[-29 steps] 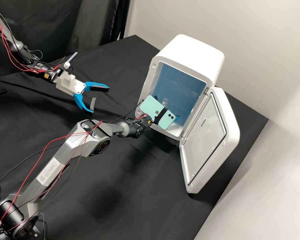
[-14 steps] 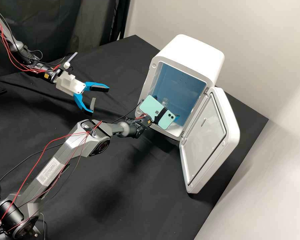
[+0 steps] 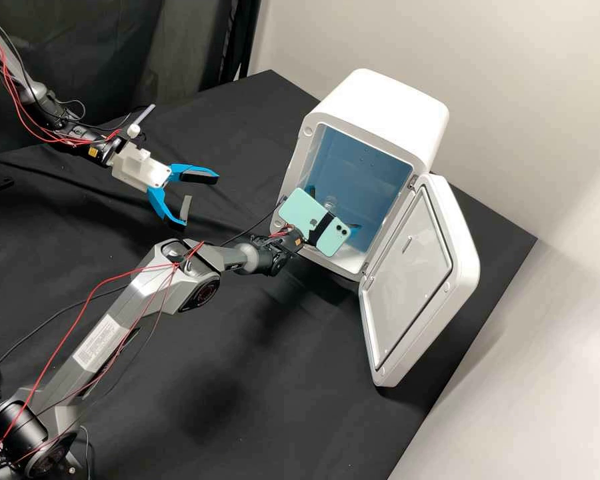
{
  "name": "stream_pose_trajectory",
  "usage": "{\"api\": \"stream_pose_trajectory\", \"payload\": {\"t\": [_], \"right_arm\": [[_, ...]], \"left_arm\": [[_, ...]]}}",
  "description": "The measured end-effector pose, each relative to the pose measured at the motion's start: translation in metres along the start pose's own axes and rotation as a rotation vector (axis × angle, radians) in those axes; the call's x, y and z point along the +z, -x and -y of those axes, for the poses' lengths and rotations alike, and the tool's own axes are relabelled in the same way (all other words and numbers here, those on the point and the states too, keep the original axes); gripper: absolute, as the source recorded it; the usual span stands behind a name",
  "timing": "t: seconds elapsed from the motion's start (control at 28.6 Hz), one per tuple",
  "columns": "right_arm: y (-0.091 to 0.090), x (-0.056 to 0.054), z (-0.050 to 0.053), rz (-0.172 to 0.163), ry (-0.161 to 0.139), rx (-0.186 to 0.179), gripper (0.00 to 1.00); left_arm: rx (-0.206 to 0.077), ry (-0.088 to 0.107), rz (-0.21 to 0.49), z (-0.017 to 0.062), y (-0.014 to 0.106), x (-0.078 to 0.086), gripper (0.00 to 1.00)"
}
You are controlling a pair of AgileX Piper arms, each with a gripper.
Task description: Place the flask in the incubator
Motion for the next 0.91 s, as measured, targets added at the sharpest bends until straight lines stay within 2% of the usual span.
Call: {"api": "stream_pose_trajectory", "payload": {"t": [0.17, 0.31, 0.52, 0.63, 0.77, 0.91], "right_arm": [[0.000, 0.000, 0.000, 0.000, 0.000, -0.001, 1.00], [0.000, 0.000, 0.000, -0.001, -0.021, -0.001, 1.00], [0.000, 0.000, 0.000, -0.005, -0.018, -0.005, 1.00], [0.000, -0.001, 0.000, -0.019, -0.019, 0.001, 1.00], [0.005, 0.002, 0.000, -0.038, -0.024, 0.013, 1.00], [0.014, 0.002, 0.000, -0.025, -0.028, 0.002, 1.00]], "left_arm": [[0.000, 0.000, 0.000, 0.0000, 0.000, 0.000, 1.00], [0.000, 0.000, 0.000, 0.0000, 0.000, 0.000, 1.00], [-0.001, -0.001, 0.004, 0.0002, 0.000, 0.001, 1.00], [-0.001, -0.001, 0.004, 0.0002, 0.000, 0.001, 1.00], [-0.001, -0.001, 0.004, 0.0002, 0.000, 0.001, 1.00], [-0.001, -0.001, 0.008, 0.0004, -0.001, 0.003, 1.00]]}}
